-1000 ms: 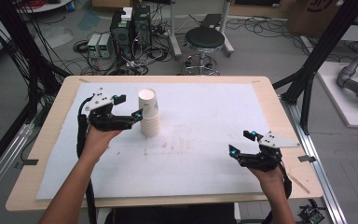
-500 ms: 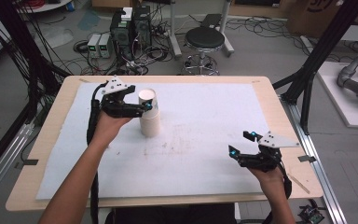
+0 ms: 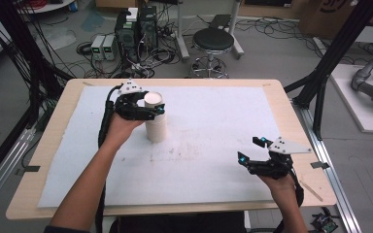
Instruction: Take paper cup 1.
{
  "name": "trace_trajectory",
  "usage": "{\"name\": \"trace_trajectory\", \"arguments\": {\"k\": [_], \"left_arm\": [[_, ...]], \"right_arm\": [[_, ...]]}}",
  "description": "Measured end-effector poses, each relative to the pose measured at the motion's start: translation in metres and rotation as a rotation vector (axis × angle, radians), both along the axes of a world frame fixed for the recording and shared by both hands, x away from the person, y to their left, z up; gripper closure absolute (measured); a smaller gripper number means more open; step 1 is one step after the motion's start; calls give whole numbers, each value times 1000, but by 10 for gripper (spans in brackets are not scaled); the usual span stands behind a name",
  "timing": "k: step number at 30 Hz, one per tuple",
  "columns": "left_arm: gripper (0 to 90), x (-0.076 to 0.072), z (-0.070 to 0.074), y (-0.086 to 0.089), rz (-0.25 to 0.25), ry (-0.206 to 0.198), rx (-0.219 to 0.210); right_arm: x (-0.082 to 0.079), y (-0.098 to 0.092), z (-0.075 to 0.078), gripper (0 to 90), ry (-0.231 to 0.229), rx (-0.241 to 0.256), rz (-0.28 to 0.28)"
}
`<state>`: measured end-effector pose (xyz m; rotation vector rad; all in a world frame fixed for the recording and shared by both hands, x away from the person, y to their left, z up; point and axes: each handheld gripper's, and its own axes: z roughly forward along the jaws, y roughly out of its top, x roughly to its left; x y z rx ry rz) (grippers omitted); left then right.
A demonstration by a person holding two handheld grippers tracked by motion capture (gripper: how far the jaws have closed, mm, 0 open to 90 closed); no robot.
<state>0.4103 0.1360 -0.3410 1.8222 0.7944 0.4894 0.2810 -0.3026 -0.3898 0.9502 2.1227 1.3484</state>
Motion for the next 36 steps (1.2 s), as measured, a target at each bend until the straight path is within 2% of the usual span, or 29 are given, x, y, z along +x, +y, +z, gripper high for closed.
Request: {"name": "trace_trajectory", "arguments": {"k": [2,4,13,23,27,32,36], "left_arm": [[239,1,-1,0,-9,6,-4],[322,2,-2,0,-25,1,3],[330,0,3,3,-34,-15,-16],[342,-7,31,8,-51,-76,-51],[344,-12,46,11,-57,-118,-123],[346,-19,62,11,-78,-160,-157],[346,-26,71,9,-93,-192,-168]], "right_arm": [[0,0,0,194,3,1,0],[-1,-1,-1,194,6,2,-2],[-1,0,0,194,6,1,0],[-1,2,-1,194,9,1,9],[-1,2,0,194,6,-1,11],[-1,2,-1,194,7,3,7],[-2,3,0,194,8,4,11]]}}
